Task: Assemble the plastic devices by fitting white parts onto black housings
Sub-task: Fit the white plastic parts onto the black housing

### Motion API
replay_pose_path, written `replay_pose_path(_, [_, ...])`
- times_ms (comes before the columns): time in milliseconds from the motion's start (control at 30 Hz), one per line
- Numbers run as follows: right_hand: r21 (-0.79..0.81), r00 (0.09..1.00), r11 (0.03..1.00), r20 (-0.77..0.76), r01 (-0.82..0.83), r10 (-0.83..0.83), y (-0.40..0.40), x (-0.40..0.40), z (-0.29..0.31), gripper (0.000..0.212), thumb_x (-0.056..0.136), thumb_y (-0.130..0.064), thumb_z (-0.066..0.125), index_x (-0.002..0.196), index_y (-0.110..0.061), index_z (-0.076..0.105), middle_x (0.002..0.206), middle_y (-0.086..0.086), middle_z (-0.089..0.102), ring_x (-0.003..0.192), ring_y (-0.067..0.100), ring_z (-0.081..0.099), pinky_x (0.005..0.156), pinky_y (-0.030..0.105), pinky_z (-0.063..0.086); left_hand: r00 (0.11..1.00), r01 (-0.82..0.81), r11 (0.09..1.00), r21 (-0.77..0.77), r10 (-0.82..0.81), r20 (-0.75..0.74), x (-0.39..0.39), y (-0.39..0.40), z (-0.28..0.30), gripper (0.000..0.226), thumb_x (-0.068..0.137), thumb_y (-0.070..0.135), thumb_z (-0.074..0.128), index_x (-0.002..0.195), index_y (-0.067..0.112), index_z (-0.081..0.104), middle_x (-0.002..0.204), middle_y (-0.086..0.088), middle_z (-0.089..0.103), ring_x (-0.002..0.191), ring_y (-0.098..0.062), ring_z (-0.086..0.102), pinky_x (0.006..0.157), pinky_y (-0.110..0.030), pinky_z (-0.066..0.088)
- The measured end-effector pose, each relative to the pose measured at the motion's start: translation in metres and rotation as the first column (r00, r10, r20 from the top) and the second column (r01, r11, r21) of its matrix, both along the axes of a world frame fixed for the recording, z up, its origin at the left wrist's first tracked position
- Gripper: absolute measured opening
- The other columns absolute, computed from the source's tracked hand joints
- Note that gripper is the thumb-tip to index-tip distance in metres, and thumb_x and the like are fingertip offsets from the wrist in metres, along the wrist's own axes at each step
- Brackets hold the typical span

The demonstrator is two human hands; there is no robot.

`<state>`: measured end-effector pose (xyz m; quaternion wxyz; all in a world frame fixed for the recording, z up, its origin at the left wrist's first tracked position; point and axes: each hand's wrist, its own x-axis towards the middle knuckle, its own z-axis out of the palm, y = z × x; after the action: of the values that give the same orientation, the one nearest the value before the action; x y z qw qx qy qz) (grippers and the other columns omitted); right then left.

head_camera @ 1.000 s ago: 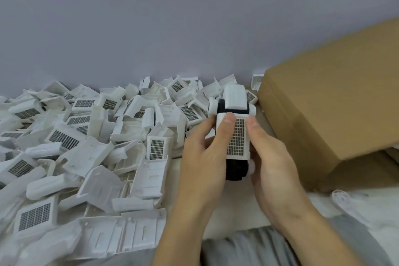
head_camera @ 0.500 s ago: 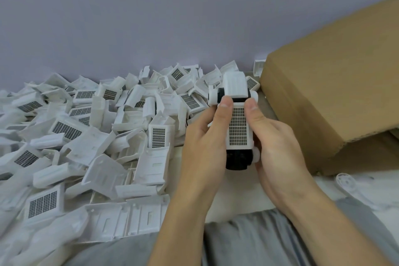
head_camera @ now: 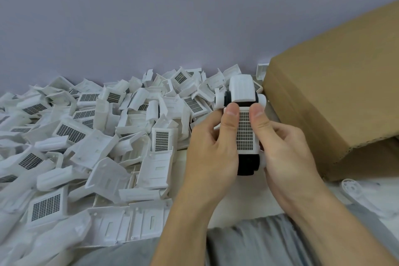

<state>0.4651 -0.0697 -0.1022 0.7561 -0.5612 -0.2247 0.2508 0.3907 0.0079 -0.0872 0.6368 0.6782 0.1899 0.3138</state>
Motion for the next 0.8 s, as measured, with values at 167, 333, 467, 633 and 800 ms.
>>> replay_pose_path(167, [-0.007, 1.000, 1.000, 0.013, 0.025, -0.025, 0.0026, -0.0006, -0.0026, 0.055, 0.078, -0.059, 0.061, 0.085, -0.008, 0.080, 0.086, 0.014, 0.077, 0.082, 0.029, 0.076, 0.064, 0.033, 0.059, 1.000, -0.015, 0.999, -0.029, 0.015, -0.003, 0.0003, -0.0001, 0.0006, 0.051, 0.086, 0.057, 0.046, 0.078, 0.012, 0.067, 0.064, 0.005, 0.066, 0.059, -0.006, 0.061, 0.052, -0.020, 0.048])
replay_pose_path(333, [-0.061, 0.994, 0.992, 0.023, 0.109, -0.107, 0.0043, -0.0011, -0.0076, 0.061, 0.080, -0.067, 0.057, 0.088, -0.010, 0.079, 0.087, 0.012, 0.077, 0.088, 0.031, 0.075, 0.080, 0.049, 0.060, 0.996, 0.092, 0.974, -0.206, -0.091, 0.017, 0.0013, -0.0033, 0.0013, 0.040, 0.092, 0.043, 0.055, 0.102, 0.008, 0.072, 0.070, 0.009, 0.070, 0.060, 0.002, 0.064, 0.048, -0.009, 0.043])
replay_pose_path(467, [0.031, 0.997, 0.998, -0.047, 0.063, -0.061, 0.0029, -0.0004, -0.0060, 0.050, 0.092, -0.060, 0.051, 0.092, -0.020, 0.081, 0.092, 0.011, 0.078, 0.091, 0.028, 0.075, 0.073, 0.039, 0.061, 0.994, 0.104, 0.979, -0.176, -0.098, 0.043, 0.0004, -0.0053, 0.0013, 0.019, 0.100, 0.020, 0.057, 0.106, 0.009, 0.071, 0.068, 0.010, 0.071, 0.055, 0.003, 0.062, 0.046, -0.006, 0.040])
replay_pose_path(633, [0.055, 0.997, 0.996, 0.055, -0.063, 0.060, 0.0031, -0.0030, -0.0025, 0.032, 0.100, -0.031, 0.055, 0.107, -0.010, 0.076, 0.102, 0.012, 0.077, 0.100, 0.027, 0.073, 0.085, 0.038, 0.057, 0.993, -0.091, 0.978, -0.187, 0.103, 0.055, 0.0007, 0.0011, -0.0012, 0.025, 0.100, 0.030, 0.054, 0.100, 0.016, 0.075, 0.066, 0.010, 0.069, 0.055, 0.002, 0.060, 0.044, -0.008, 0.038])
replay_pose_path(800, [0.015, 0.978, 1.000, 0.209, -0.006, 0.003, 0.0026, -0.0046, -0.0011, 0.024, 0.098, -0.020, 0.055, 0.107, -0.012, 0.076, 0.097, 0.003, 0.078, 0.097, 0.017, 0.074, 0.085, 0.028, 0.058, 0.993, -0.096, 0.975, -0.202, 0.108, 0.049, -0.0001, 0.0021, -0.0009, 0.026, 0.101, 0.030, 0.054, 0.102, 0.017, 0.076, 0.079, -0.001, 0.077, 0.064, -0.005, 0.066, 0.046, -0.009, 0.040])
